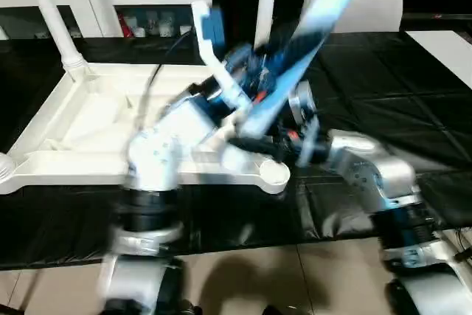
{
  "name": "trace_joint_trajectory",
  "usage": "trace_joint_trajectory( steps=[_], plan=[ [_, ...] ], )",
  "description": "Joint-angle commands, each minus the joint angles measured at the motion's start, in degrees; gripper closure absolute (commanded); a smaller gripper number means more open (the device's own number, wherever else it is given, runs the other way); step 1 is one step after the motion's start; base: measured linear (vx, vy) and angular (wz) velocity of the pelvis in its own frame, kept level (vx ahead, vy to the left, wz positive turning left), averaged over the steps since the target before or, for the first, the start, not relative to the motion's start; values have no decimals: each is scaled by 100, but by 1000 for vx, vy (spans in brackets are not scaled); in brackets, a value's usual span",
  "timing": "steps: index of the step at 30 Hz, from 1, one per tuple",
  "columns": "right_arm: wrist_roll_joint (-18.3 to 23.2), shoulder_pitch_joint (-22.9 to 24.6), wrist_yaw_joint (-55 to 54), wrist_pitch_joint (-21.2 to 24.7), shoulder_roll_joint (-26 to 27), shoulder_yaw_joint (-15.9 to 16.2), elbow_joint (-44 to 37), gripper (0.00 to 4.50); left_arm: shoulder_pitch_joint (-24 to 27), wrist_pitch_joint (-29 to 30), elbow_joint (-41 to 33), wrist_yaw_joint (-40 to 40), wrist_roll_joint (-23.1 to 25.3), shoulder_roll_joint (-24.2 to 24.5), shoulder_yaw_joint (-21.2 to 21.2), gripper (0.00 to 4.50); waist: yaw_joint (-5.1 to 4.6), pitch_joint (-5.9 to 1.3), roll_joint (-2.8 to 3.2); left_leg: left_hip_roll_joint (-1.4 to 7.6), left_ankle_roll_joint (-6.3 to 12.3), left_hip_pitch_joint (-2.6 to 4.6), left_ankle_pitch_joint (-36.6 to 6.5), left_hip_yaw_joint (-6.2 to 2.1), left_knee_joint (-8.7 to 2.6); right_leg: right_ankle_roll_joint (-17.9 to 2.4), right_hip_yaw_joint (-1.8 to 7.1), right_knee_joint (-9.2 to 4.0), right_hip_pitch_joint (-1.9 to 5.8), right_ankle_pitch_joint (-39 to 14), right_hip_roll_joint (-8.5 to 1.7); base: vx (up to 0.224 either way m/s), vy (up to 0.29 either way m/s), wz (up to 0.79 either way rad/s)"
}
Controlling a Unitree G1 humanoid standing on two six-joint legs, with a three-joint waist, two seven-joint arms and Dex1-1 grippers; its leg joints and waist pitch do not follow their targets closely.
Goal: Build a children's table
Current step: Pick table leg
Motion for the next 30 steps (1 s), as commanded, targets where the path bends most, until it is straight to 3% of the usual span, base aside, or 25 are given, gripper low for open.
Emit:
trace_joint_trajectory(
  steps=[1, 2, 3, 4, 5, 6, 9, 11, 12, 14, 16, 18, 20, 21, 22, 23, 24, 28, 29, 30],
  plan=[
    [82, 57, -338, 111, 66, -255, 86, 259, -262, -104, -109, 159, -221, -45, 116, 18, 12, -474, -63, 381, 419, 31, -280, -157, -356, -259, 419, -455, 398, -1952, -542, 0, 0, 0],
    [223, 162, -730, 55, 262, -516, -99, 259, -289, -300, 62, 418, -82, 26, 377, 18, 16, -475, -51, 370, 409, 29, -279, -158, -353, -259, 414, -457, 401, -1940, -537, 0, 0, 0],
    [241, 170, -766, 63, 280, -541, -116, 260, -290, -317, 76, 440, -65, 35, 398, 22, 5, -467, -63, 377, 396, 20, -284, -164, -365, -228, 417, -452, 403, -1916, -539, 0, 0, 0],
    [170, 278, -1104, 29, 310, -676, -312, 260, -262, -519, 221, 465, 248, 271, 505, 6, 12, -471, -10, 373, 389, 32, -300, -171, -363, -218, 406, -456, 404, -1926, -539, 0, 0, 0],
    [170, 278, -1104, 29, 310, -676, -312, 260, -262, -519, 221, 465, 248, 271, 505, 6, -16, -469, -36, 367, 373, 40, -284, -177, -371, -103, 404, -459, 390, -1932, -512, 0, 0, 0],
    [118, 348, -1202, -5, 293, -711, -403, 260, -240, -617, 290, 431, 446, 426, 500, 0, -25, -470, 3, 364, 345, 51, -323, -176, -372, -25, 402, -484, 390, -1946, -506, 0, 0, 0],
    [-105, 563, -1557, -180, 225, -849, -634, 260, -119, -863, 471, 247, 911, 883, 368, 0, -39, -476, 34, 358, 256, 65, -328, -185, -382, 92, 407, -470, 380, -1904, -498, 0, 0, 0],
    [-266, 701, -1677, -238, 98, -860, -760, 260, 17, -1010, 563, 23, 1270, 1246, 102, 0, -35, -494, 52, 373, 234, 78, -330, -193, -381, 55, 411, -438, 383, -1793, -508, 0, 0, 0],
    [-425, 845, -1776, -247, -18, -840, -890, 260, 173, -1200, 669, -235, 1689, 1620, -259, 0, -33, -490, 83, 383, 218, 79, -354, -198, -384, -34, 413, -428, 385, -1705, -517, 0, 0, 0],
    [-564, 952, -1921, -249, -86, -839, -988, 260, 294, -1311, 742, -432, 1995, 1903, -550, 0, -25, -487, 88, 392, 235, 107, -361, -213, -399, -17, 432, -422, 357, -1658, -514, 0, 0, 0],
    [-783, 1089, -2160, -337, -164, -824, -1097, 260, 452, -1539, 845, -707, 2440, 2253, -977, 0, -52, -481, 94, 376, 165, 96, -458, -185, -397, -102, 436, -416, 378, -1650, -524, 0, 0, 0],
    [-983, 1179, -2346, -314, -269, -763, -1157, 260, 571, -1779, 949, -915, 2811, 2483, -1317, 0, -53, -469, 87, 366, 132, 85, -511, -191, -411, -41, 434, -441, 388, -1847, -527, 0, 0, 0],
    [-1140, 1361, -2722, -411, -208, -829, -1287, 260, 783, -2405, 1326, -1257, 3618, 2835, -1996, 0, -56, -452, 95, 361, 123, 96, -623, -190, -417, -12, 430, -492, 375, -2020, -528, 0, 0, 0],
    [-1155, 1397, -2790, -563, -132, -860, -1301, 260, 823, -2570, 1418, -1420, 3747, 2897, -2135, 0, -73, -443, 145, 352, 81, 98, -715, -194, -425, 60, 425, -498, 368, -2135, -534, 0, 0, 0],
    [-1131, 1411, -2867, -403, -113, -870, -1338, 260, 841, -2643, 1472, -1573, 3793, 2942, -2225, 0, -83, -453, 130, 353, 68, 118, -757, -193, -426, 88, 420, -521, 361, -2171, -535, 0, 0, 0],
    [-1100, 1430, -2944, -150, -112, -857, -1392, 260, 852, -2754, 1547, -1767, 3836, 3010, -2347, 0, -107, -457, 142, 353, 54, 116, -800, -201, -429, 58, 416, -521, 375, -2148, -533, 0, 0, 0],
    [-1081, 1442, -2997, 27, -114, -849, -1430, 260, 857, -2824, 1596, -1887, 3862, 3055, -2426, 28, -120, -468, 144, 372, 58, 103, -793, -212, -432, -37, 425, -487, 391, -2036, -545, 0, 0, 0],
    [-1170, 1543, -2946, -145, -126, -760, -1355, 260, 835, -3063, 1983, -2323, 4017, 3192, -2641, 53, -186, -468, 164, 356, 104, 84, -835, -201, -417, -204, 430, -471, 398, -1882, -555, 0, 0, 0],
    [-1131, 1563, -2895, -130, -126, -754, -1376, 260, 840, -3085, 2022, -2438, 4010, 3215, -2665, 67, -190, -461, 210, 348, 126, 79, -845, -201, -415, -212, 429, -476, 400, -1902, -556, 0, 0, 0],
    [-1037, 1609, -2804, -69, -122, -742, -1453, 260, 837, -3173, 2121, -2682, 4001, 3258, -2714, 67, -203, -470, 187, 362, 138, 79, -831, -199, -413, -236, 432, -468, 404, -1881, -556, 0, 0, 0]
  ],
)
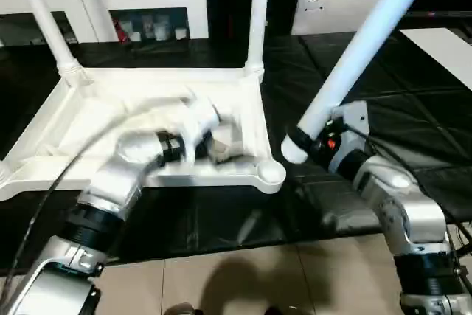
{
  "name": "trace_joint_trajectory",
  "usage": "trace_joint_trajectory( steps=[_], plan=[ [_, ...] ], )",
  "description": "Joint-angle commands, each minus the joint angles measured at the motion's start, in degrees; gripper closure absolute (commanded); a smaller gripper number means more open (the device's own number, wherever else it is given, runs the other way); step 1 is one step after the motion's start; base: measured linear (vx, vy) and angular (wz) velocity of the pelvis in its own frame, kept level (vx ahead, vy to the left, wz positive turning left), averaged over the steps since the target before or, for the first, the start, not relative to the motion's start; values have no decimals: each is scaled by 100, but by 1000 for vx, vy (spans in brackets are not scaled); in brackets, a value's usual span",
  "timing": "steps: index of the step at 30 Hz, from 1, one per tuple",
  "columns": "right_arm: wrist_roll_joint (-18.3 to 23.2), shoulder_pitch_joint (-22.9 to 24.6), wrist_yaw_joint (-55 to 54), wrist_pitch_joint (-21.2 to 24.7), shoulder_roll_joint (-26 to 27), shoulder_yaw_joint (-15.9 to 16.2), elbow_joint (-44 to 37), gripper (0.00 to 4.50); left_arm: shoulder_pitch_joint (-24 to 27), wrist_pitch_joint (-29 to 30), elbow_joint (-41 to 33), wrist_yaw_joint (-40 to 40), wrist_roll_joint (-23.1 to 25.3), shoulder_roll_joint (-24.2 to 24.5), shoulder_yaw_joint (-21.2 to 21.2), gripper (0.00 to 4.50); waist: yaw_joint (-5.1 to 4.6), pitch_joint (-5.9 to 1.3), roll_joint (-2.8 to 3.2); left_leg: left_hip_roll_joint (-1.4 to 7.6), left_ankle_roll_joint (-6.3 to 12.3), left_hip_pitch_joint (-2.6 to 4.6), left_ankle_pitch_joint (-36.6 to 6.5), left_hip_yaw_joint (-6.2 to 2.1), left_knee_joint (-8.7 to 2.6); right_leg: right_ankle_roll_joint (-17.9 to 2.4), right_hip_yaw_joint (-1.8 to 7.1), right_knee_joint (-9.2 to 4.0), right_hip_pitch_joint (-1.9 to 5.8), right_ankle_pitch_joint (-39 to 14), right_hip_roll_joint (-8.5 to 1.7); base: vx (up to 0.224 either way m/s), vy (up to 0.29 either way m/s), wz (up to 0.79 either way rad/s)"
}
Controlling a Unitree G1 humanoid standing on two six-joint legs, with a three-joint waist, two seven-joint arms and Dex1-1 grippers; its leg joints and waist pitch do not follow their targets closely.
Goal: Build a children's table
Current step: Pick table leg
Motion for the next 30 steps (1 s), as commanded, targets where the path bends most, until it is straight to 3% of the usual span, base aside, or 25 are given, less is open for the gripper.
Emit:
trace_joint_trajectory(
  steps=[1, 3, 6, 11, 12, 20, 30],
  plan=[
    [239, 75, 210, 126, -17, 50, -286, 260, -112, -213, 212, -581, 61, 132, -152, 75, -11, -450, 44, 350, 211, 58, -795, -189, -408, -243, 429, -479, 384, -1897, -557, 0, 0, 0],
    [305, 158, 288, 107, -22, 84, -427, 260, -179, -245, 398, -762, 94, 159, -178, 78, -18, -442, 65, 349, 280, 56, -815, -182, -409, -199, 431, -490, 377, -2011, -554, 0, 0, 0],
    [322, 233, 323, 157, -47, 133, -520, 260, -256, -298, 598, -913, 155, 200, -250, 118, -21, -434, 93, 353, 226, 69, -868, -191, -413, -140, 412, -511, 367, -2246, -557, 0, 0, 0],
    [273, 365, 566, 158, -103, 372, -602, 260, -424, -446, 1054, -1253, 293, 174, -331, 139, -23, -432, 87, 339, 235, 67, -914, -190, -413, -69, 402, -544, 364, -2345, -555, 0, 0, 0],
    [264, 372, 583, 146, -106, 394, -600, 260, -458, -525, 1144, -1270, 321, 153, -338, 159, -16, -437, 63, 337, 234, 55, -884, -191, -412, -32, 409, -542, 378, -2326, -566, 0, 0, 0],
    [291, 371, 630, 158, -161, 432, -587, 260, -710, -856, 1785, -1356, 529, 4, -421, 212, -8, -436, 86, 346, 221, 66, -908, -195, -414, -37, 397, -560, 364, -2376, -573, 0, 0, 0],
    [233, 427, 775, 109, -278, 542, -620, 260, -1012, -1176, 2624, -1448, 862, -155, -481, 282, -2, -435, 67, 331, 262, 69, -908, -184, -405, 15, 377, -589, 363, -2478, -570, 0, 0, 0]
  ],
)
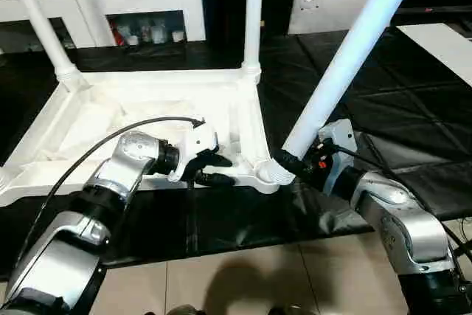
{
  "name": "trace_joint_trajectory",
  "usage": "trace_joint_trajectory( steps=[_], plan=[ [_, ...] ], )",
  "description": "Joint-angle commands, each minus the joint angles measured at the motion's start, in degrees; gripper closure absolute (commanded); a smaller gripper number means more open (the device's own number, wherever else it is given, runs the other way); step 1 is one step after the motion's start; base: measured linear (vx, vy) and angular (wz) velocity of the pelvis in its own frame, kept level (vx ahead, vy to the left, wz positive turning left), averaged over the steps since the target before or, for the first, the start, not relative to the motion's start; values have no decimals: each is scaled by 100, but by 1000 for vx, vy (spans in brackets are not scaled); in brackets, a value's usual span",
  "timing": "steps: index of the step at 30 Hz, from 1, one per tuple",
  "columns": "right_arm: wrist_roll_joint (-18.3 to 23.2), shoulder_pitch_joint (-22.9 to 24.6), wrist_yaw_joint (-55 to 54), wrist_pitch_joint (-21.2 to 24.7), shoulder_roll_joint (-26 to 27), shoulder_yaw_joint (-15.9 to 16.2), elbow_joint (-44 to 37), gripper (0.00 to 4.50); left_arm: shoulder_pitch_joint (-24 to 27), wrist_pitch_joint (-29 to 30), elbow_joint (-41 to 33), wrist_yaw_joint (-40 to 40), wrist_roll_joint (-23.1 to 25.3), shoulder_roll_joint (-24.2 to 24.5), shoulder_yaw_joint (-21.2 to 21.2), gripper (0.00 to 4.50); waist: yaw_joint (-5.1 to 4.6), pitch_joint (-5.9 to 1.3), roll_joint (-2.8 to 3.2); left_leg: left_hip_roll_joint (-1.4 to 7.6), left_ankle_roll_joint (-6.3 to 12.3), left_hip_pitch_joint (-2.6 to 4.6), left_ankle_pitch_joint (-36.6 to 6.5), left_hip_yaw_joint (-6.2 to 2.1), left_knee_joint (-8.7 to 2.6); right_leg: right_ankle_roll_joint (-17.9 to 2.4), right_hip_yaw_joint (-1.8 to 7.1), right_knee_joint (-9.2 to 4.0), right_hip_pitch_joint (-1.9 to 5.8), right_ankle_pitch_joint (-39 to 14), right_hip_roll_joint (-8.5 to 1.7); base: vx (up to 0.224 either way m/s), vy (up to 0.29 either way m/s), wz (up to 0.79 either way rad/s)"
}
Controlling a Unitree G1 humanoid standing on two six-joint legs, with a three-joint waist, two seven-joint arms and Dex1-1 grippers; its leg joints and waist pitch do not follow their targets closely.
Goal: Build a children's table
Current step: Pick table leg, then insert table leg to table base
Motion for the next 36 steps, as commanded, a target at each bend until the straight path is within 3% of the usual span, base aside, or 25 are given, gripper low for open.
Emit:
trace_joint_trajectory(
  steps=[1, 7, 12, 19, 26, 30, 31, 33, 36],
  plan=[
    [-25, 20, 59, -5, -65, 99, -102, 260, -124, -86, 157, -27, 139, -18, -66, 287, 3, -421, 3, 331, 263, 60, -907, -183, -405, 19, 381, -587, 356, -2489, -567, 0, 0, 0],
    [-27, 16, 94, -24, -85, 119, -86, 260, -223, -381, 542, 12, 393, -9, -103, 334, 11, -419, -6, 326, 279, 62, -913, -184, -404, 81, 371, -608, 351, -2548, -569, 0, 0, 0],
    [-29, 19, 108, -31, -88, 142, -83, 260, -245, -443, 626, -21, 414, -26, -40, 378, 23, -426, -18, 348, 280, 55, -874, -189, -409, 5, 385, -577, 356, -2456, -588, 0, 0, 0],
    [-43, 8, 149, -37, -94, 201, -64, 260, -264, -545, 751, -116, 414, -103, 80, 442, 16, -419, -29, 343, 294, 53, -889, -189, -412, 49, 377, -597, 355, -2543, -583, 0, 0, 0],
    [-34, -41, 195, -29, -105, 241, -32, 260, -222, -622, 811, -27, 498, -115, 96, 450, 16, -427, -29, 371, 331, 47, -800, -188, -416, -106, 407, -543, 361, -2260, -605, 0, 0, 0],
    [25, -148, 294, 70, -88, 305, 16, 260, -15, 31, 413, 139, 189, -173, 414, 450, 10, -418, -21, 383, 300, 50, -840, -195, -421, -149, 400, -546, 370, -2330, -612, 0, 0, 0],
    [8, -192, 322, 78, -99, 338, 36, 260, 63, 195, 266, 230, 153, -170, 471, 450, -4, -427, 11, 405, 269, 53, -840, -203, -423, -214, 407, -524, 374, -2239, -622, 0, 0, 0],
    [-8, -226, 341, 82, -108, 364, 52, 260, 121, 312, 156, 306, 132, -166, 511, 450, -26, -429, 1, 385, 305, 38, -822, -197, -414, -272, 414, -517, 374, -2147, -610, 0, 0, 0],
    [13, -482, 394, 149, -85, 427, 184, 260, 555, 1035, -631, 850, 211, -108, 606, 450, -95, -420, -10, 379, 328, 7, -833, -200, -411, -316, 405, -499, 394, -2131, -595, 0, 0, 0]
  ],
)
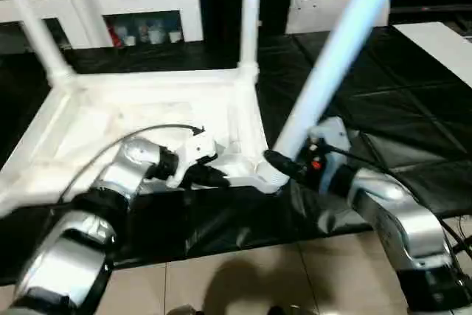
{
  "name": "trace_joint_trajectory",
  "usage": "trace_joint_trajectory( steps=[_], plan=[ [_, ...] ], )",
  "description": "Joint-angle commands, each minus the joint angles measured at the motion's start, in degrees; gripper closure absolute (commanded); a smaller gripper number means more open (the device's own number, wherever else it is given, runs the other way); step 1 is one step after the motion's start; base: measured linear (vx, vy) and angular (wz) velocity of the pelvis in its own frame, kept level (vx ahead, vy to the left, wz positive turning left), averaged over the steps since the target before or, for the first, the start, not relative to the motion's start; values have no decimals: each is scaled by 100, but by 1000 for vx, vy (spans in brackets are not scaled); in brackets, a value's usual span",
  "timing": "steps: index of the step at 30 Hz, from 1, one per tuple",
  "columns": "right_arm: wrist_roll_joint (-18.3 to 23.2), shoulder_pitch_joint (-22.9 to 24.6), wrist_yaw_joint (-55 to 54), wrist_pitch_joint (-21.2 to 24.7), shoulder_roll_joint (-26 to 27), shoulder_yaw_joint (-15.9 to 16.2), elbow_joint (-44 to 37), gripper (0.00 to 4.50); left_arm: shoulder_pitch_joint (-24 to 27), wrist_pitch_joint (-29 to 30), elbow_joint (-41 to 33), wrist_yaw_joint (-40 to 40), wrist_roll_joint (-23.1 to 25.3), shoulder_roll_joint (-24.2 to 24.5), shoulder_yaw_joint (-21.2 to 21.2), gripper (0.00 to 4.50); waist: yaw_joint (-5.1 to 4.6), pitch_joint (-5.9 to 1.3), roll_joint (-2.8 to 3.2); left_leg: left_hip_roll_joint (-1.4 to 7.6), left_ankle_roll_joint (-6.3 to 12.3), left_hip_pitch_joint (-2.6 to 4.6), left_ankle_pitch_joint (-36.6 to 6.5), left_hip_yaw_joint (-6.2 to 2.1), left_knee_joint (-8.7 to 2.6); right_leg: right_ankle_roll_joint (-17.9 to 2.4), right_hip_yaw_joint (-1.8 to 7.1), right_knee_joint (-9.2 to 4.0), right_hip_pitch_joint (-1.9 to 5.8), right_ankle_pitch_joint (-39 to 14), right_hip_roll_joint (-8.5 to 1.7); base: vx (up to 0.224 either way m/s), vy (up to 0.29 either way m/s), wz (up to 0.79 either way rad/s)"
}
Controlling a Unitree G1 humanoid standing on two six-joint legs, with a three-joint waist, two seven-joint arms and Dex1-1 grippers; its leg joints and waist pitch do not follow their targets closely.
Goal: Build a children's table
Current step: Insert table leg to table base
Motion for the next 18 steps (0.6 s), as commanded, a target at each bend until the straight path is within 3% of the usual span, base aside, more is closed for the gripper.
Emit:
trace_joint_trajectory(
  steps=[1, 5, 6, 7, 8, 10, 13, 18],
  plan=[
    [19, -146, 81, 68, 0, 49, 83, 260, 311, 608, -523, 489, -126, 60, 290, 450, 31, -413, -34, 368, 319, 12, -813, -194, -400, -309, 398, -510, 405, -2241, -602, 0, 0, 0],
    [-52, -227, 161, 5, -9, 118, 185, 260, 581, 824, -1146, 495, -68, 63, 315, 450, 10, -415, -7, 369, 377, 23, -748, -197, -393, -213, 399, -525, 378, -2330, -569, 0, 0, 0],
    [-77, -282, 171, -39, 8, 122, 276, 260, 705, 582, -1362, 316, -161, 82, 280, 450, 8, -414, -1, 374, 394, 39, -756, -196, -395, -221, 402, -529, 356, -2274, -558, 0, 0, 0],
    [-85, -339, 175, -74, 20, 126, 368, 260, 820, 225, -1558, 83, -265, 125, 215, 450, 8, -417, -57, 367, 406, 28, -788, -200, -396, -236, 402, -516, 367, -2288, -573, 0, 0, 0],
    [-93, -387, 193, -103, 17, 137, 448, 260, 895, 31, -1685, -95, -350, 158, 167, 450, 15, -413, -61, 359, 417, 31, -799, -197, -397, -230, 404, -532, 358, -2342, -579, 0, 0, 0],
    [-100, -426, 240, -120, -1, 160, 523, 260, 930, 32, -1771, -150, -343, 201, 121, 450, 35, -416, -26, 371, 401, 66, -780, -175, -393, -234, 431, -529, 325, -2340, -574, 0, 0, 0],
    [-137, -500, 415, -90, -86, 255, 693, 260, 1023, 225, -2065, -210, -272, 294, 41, 450, 67, -409, -39, 406, 383, 63, -800, -192, -418, -287, 432, -481, 338, -2202, -574, 0, 0, 0],
    [-183, -522, 554, -47, -161, 318, 819, 260, 1040, 429, -2155, -150, -295, 290, 121, 450, 97, -422, -51, 387, 398, 36, -653, -180, -406, -343, 456, -445, 358, -2002, -585, 0, 0, 0]
  ],
)
